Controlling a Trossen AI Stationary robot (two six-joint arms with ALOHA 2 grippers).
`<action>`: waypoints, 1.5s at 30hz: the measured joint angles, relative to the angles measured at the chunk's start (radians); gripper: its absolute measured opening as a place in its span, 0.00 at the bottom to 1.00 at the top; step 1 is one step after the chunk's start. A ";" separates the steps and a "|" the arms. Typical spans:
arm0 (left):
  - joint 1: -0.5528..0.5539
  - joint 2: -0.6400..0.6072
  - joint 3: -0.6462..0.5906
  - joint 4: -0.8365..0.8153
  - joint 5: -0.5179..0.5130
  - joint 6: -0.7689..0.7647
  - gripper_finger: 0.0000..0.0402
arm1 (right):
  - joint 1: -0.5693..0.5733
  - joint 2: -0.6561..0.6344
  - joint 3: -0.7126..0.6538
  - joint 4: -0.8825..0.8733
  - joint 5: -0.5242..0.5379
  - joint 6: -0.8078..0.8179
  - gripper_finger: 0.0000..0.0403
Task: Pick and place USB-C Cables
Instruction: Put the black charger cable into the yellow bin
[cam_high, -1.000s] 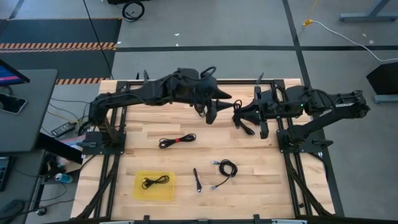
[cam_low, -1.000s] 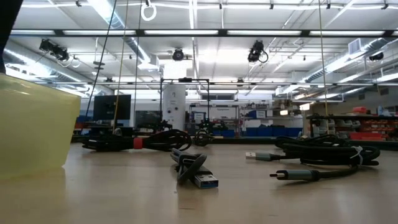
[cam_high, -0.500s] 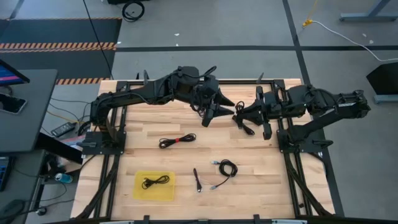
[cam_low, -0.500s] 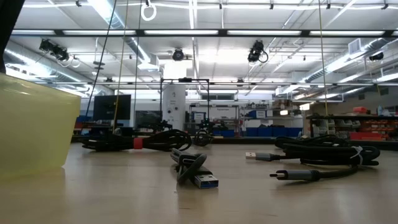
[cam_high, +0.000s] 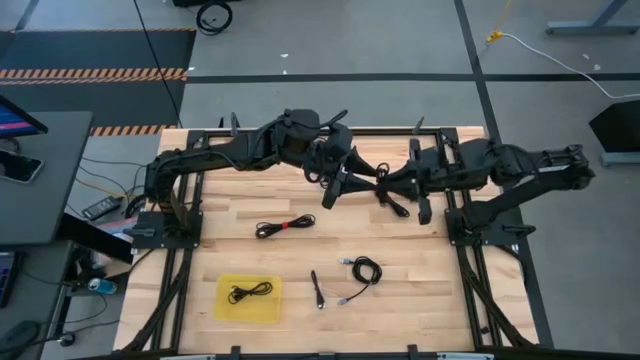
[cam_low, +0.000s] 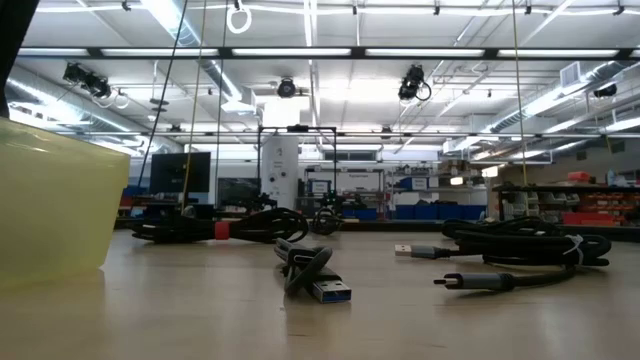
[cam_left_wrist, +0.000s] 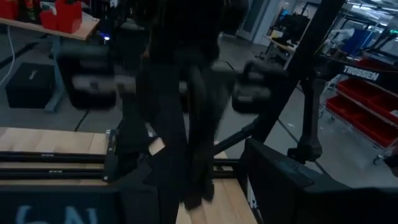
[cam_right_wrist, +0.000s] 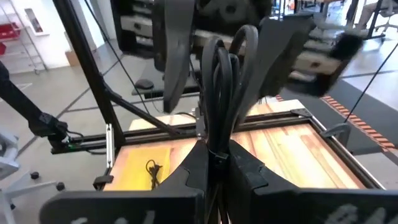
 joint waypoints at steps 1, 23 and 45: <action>0.001 0.000 0.000 -0.001 0.000 0.001 0.43 | 0.000 0.011 0.000 -0.003 0.000 0.001 0.08; 0.003 0.020 0.002 0.000 -0.049 0.043 0.06 | -0.001 0.040 -0.001 0.065 0.001 0.017 0.07; 0.002 0.026 0.000 -0.076 -0.059 0.043 0.06 | -0.042 -0.076 -0.001 -0.134 0.138 0.056 0.71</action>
